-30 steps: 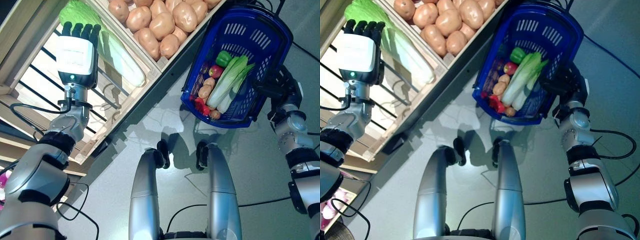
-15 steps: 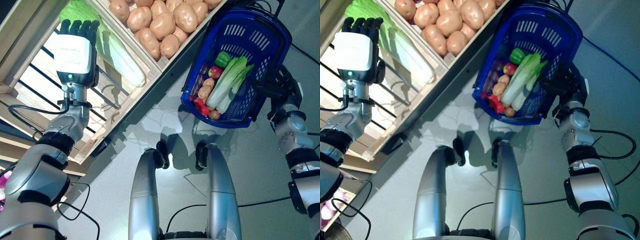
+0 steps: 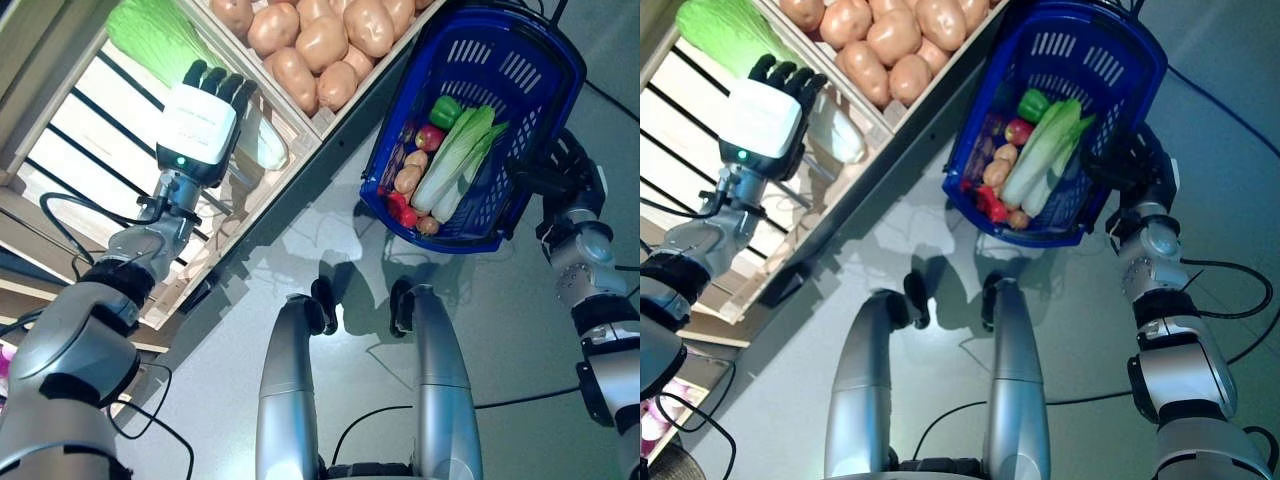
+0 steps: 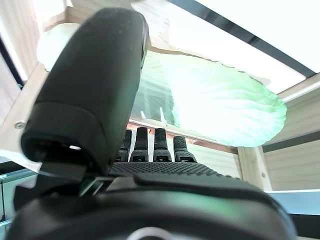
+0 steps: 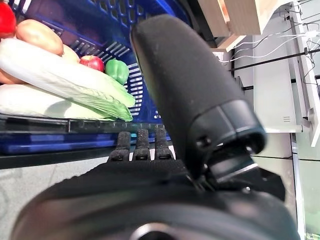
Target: Put vegetables into the basket
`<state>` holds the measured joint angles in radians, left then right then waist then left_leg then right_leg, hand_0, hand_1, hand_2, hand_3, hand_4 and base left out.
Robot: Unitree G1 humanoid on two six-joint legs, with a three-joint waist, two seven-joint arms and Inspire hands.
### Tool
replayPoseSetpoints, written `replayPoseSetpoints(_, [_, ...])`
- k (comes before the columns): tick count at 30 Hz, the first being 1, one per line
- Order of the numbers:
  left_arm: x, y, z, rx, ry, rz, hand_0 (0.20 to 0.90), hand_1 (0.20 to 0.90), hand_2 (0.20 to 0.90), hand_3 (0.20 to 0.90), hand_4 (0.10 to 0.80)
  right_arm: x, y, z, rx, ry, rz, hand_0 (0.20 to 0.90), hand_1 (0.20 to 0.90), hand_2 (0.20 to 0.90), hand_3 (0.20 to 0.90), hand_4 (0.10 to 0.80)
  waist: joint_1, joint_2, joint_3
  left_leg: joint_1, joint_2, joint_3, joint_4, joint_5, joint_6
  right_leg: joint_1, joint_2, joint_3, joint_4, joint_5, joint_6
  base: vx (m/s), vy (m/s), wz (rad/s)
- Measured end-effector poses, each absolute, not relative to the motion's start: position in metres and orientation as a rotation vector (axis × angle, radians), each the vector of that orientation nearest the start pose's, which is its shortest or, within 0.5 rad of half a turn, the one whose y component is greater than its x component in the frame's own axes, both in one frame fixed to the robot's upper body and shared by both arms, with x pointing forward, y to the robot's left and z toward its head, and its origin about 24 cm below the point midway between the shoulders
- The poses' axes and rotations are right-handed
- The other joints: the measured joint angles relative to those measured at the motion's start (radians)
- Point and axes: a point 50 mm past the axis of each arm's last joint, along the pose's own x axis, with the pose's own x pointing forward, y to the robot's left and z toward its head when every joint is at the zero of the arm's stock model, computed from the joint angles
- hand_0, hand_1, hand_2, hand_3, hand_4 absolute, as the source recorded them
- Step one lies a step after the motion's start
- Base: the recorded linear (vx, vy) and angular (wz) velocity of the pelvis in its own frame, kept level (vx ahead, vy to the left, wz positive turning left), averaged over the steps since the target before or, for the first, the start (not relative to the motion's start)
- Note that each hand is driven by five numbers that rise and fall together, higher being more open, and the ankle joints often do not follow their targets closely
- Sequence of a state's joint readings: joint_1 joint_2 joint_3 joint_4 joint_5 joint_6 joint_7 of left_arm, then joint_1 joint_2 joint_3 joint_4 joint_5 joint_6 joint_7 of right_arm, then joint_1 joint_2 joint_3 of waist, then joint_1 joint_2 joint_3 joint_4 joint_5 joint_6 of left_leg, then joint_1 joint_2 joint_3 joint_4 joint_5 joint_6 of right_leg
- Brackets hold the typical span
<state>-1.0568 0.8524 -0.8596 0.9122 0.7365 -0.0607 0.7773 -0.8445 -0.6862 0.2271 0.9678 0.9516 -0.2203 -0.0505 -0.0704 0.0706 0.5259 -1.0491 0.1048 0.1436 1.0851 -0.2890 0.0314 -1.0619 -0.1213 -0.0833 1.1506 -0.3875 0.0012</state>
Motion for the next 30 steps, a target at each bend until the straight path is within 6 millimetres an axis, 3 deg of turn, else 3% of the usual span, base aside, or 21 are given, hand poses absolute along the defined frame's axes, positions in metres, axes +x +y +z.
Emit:
replayPoseSetpoints(8, [0.382, 0.250, 0.214, 2.036, -0.704, 0.303, 0.900, 0.900, 0.900, 0.900, 0.800, 0.373, -0.309, 0.170, 0.212, -0.200, -0.316, 0.900, 0.900, 0.900, 0.900, 0.800, 0.002, -0.001, 0.000, -0.015, 0.001, 0.007, 0.004, -0.004, 0.006, -0.021, 0.010, 0.020, -0.002, 0.009, 0.011, -0.002, 0.017, -0.05])
replayPoseSetpoints(18, [0.384, 0.249, 0.241, 2.164, -0.680, 0.256, 0.900, 0.900, 0.900, 0.900, 0.800, 0.376, -0.308, 0.180, 0.203, -0.224, -0.315, 0.900, 0.900, 0.900, 0.900, 0.800, 0.008, -0.002, 0.000, -0.049, -0.004, 0.006, 0.003, 0.010, 0.021, -0.053, 0.006, 0.024, -0.007, 0.027, 0.012, -0.001, 0.002, 0.00])
replayPoseSetpoints(24, [0.386, 0.236, 0.255, 2.134, -0.646, 0.251, 0.900, 0.900, 0.900, 0.900, 0.800, 0.373, -0.315, 0.188, 0.186, -0.251, -0.330, 0.900, 0.900, 0.900, 0.900, 0.800, 0.029, -0.002, -0.001, -0.068, -0.026, 0.002, -0.007, 0.014, 0.017, -0.082, 0.006, 0.041, -0.013, 0.040, 0.022, -0.007, 0.002, -0.03])
replayPoseSetpoints(30, [0.389, 0.230, 0.262, 2.057, -0.575, 0.232, 0.900, 0.900, 0.900, 0.900, 0.800, 0.373, -0.317, 0.193, 0.180, -0.263, -0.333, 0.900, 0.900, 0.900, 0.900, 0.800, 0.035, -0.002, -0.001, -0.086, -0.028, -0.001, -0.008, 0.014, 0.017, -0.099, 0.006, 0.041, -0.014, 0.042, 0.021, -0.008, 0.002, 0.00])
